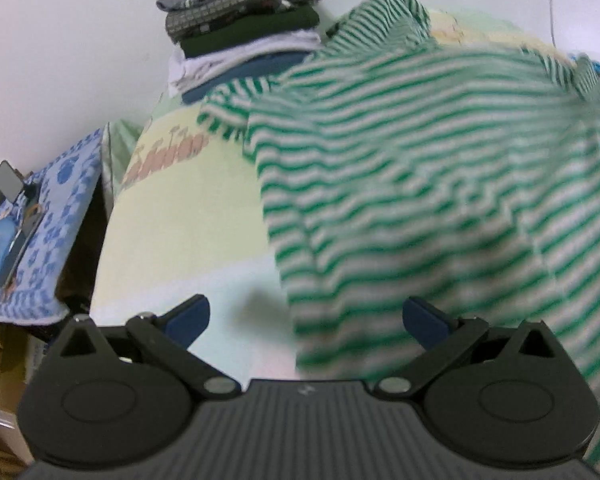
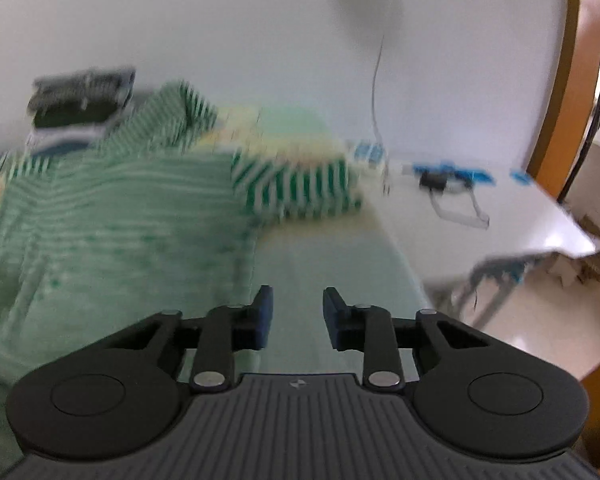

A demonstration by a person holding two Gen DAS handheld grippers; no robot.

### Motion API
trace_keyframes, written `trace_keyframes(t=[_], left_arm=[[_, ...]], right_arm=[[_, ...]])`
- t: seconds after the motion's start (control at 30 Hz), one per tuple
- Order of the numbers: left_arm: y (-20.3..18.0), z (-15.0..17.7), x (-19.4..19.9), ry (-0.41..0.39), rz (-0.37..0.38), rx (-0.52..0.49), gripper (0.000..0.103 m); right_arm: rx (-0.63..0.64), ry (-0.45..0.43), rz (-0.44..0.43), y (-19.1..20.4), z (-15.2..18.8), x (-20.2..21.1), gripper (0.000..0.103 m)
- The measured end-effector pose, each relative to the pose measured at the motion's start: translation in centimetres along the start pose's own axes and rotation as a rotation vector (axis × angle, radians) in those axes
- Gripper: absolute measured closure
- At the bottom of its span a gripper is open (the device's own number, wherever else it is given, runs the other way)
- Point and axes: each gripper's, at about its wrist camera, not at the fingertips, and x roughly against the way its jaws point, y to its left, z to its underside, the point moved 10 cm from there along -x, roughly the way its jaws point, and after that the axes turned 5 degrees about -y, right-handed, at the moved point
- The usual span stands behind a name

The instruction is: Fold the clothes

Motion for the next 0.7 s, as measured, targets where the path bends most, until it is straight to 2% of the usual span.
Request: trace_keyframes(t=[0.1,0.23,0.3,0.43,0.5,0.6,0.7], left_arm=[[0.4,2.3,1.4,0.026,0.025,0.005,0.004],[1.4,5.1,3.3,0.052,0.052,0.068,0.006],[1.7,6.1,4.2,0.06,0.055,0.091,0.006],[1.5,7.8,5.7,0.089,0.088,0.144,0.004],[1.0,8.5,6.3,0.112,0.103,0.177,0.003],[0.2,9.5,7.0,0.13,0.114,0.218,0.003],[-0.8,10.6,6.9,0.157,0.122,0.262,0.003]], right_arm=[[-0.032,0.176,-0.083,-0.3,3.3,1.6,0.073],[-0.119,0.259,-0.095,-1.7,5.8,3.4,0.072],[-0.133,0.292,-0.149,-1.2,6.7,3.5,0.07],[-0.052,0.277,-0.19,0.1,7.6,3.1,0.05],[-0.033,0.281,-0.202,0.2,8.2,3.0,0.05],[-0.09,0.288,-0.244,-0.5,8.7,2.9,0.05],[-0.089,0.265,-0.269,-0.5,8.6,2.5,0.051]])
